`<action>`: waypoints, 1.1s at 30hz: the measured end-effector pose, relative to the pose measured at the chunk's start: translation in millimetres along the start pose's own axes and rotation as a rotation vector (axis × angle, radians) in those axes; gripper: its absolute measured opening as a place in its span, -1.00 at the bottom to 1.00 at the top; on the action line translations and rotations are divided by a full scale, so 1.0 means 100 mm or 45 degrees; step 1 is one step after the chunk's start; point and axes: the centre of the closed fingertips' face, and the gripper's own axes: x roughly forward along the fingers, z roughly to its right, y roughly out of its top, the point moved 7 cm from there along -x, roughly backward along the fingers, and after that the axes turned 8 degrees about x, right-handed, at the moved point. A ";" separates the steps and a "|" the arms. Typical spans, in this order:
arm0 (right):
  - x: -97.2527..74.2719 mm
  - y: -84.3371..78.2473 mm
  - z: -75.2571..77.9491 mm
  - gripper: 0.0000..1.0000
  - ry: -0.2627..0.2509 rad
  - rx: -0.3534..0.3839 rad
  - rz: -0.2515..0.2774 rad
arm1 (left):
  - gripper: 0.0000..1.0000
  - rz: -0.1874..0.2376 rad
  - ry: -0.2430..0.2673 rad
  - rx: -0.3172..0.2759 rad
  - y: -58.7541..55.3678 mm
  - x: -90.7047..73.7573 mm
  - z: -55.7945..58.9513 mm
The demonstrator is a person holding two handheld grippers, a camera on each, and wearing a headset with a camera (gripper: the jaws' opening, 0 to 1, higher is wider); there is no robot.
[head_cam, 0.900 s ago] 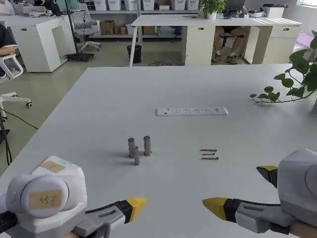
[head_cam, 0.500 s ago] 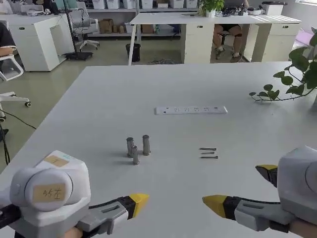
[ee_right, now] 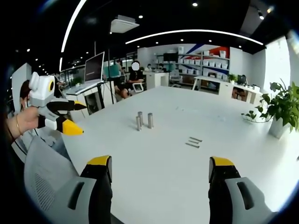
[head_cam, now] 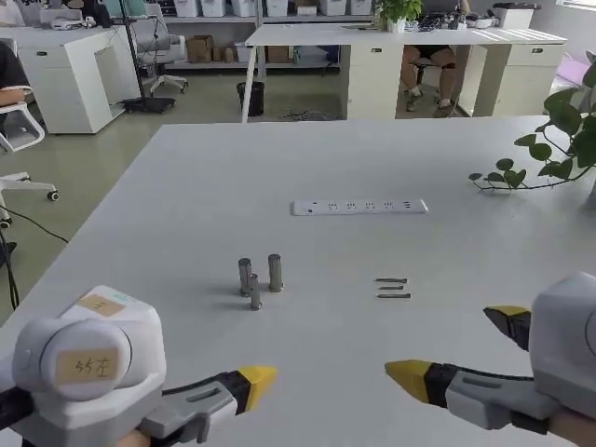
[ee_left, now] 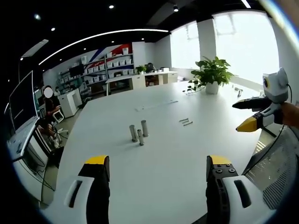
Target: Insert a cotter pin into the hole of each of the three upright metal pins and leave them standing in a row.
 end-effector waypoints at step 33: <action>0.14 0.07 0.07 0.47 0.028 0.037 0.028 | 0.66 0.016 -0.019 -0.032 0.02 0.10 -0.01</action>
